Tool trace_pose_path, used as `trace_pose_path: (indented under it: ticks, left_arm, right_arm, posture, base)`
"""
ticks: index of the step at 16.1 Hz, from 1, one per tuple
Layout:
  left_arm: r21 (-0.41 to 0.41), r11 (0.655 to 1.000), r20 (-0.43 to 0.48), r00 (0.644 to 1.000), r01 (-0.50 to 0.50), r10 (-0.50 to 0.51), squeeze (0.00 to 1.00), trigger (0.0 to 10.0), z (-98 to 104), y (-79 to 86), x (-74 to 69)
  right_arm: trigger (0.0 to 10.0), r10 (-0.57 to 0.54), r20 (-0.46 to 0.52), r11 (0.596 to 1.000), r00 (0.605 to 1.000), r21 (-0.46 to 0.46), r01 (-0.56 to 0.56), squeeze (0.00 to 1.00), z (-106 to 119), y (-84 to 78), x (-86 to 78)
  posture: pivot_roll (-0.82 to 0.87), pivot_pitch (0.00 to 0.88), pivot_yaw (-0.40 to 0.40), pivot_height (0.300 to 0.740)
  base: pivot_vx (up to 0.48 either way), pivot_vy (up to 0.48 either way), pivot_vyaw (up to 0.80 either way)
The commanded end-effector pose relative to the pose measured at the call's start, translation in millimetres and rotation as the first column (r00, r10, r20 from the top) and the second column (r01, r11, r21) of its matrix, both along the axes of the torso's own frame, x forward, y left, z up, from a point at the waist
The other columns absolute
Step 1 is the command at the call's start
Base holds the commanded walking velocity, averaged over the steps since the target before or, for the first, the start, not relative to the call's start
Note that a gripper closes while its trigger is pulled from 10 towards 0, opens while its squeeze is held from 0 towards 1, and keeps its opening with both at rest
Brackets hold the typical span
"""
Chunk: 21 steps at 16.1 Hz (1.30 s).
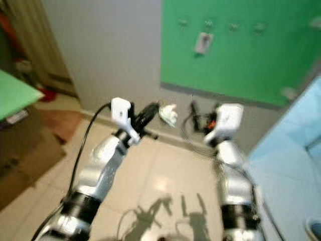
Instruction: Hang keys on a hook
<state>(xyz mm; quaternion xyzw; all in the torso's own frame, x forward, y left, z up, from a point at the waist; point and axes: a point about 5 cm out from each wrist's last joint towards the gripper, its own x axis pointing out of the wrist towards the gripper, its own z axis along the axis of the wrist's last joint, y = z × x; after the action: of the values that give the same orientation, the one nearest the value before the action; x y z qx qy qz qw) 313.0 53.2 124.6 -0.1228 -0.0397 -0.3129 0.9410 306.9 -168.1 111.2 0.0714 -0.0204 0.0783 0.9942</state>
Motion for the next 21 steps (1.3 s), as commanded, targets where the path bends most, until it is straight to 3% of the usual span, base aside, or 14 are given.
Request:
trace_pose_path:
  ticks: [1,10,15,17,21]
  left_arm:
    - [0.001,1.0,0.012,1.0,-0.008,0.008,0.0,10.0,6.2,-1.1,3.4]
    - [-0.037,0.999,0.058,0.998,0.008,-0.006,0.0,10.0,23.6,-2.4,3.7]
    - [-0.065,0.998,0.067,0.998,0.009,-0.005,0.0,10.0,29.2,-2.4,4.4]
    - [-0.068,0.998,0.068,0.998,0.01,-0.005,0.0,10.0,30.6,-2.6,4.3]
    - [-0.166,0.983,0.103,0.993,0.074,-0.057,0.0,10.0,49.2,-6.3,3.8]
  right_arm:
    - [10.0,0.003,-0.009,1.0,1.0,-0.016,-0.003,0.0,-0.3,2.8,1.4]
    - [10.0,-0.049,-0.035,0.999,0.998,0.013,0.05,0.0,-4.1,-2.6,1.3]
    - [10.0,-0.075,-0.034,0.997,0.997,-0.021,0.074,0.0,-1.7,-7.5,2.8]
    - [10.0,-0.06,-0.043,0.998,0.997,0.016,0.061,0.0,-2.8,-5.4,2.9]
    - [10.0,-0.062,-0.042,0.998,0.997,0.004,0.062,0.0,-2.8,-3.4,1.3]
  posture:
    - [-0.13,0.047,0.007,0.74]
    - [-0.14,0.058,0.02,0.74]
    - [-0.14,0.058,0.011,0.74]
    - [-0.13,0.062,0.01,0.74]
    - [-0.14,0.063,0.008,0.74]
  base:
    - [0.0,0.0,0.0]
    - [0.0,0.0,0.0]
    - [0.282,0.0,-0.32]
    - [0.304,0.0,0.0]
    - [0.321,0.0,-0.2]
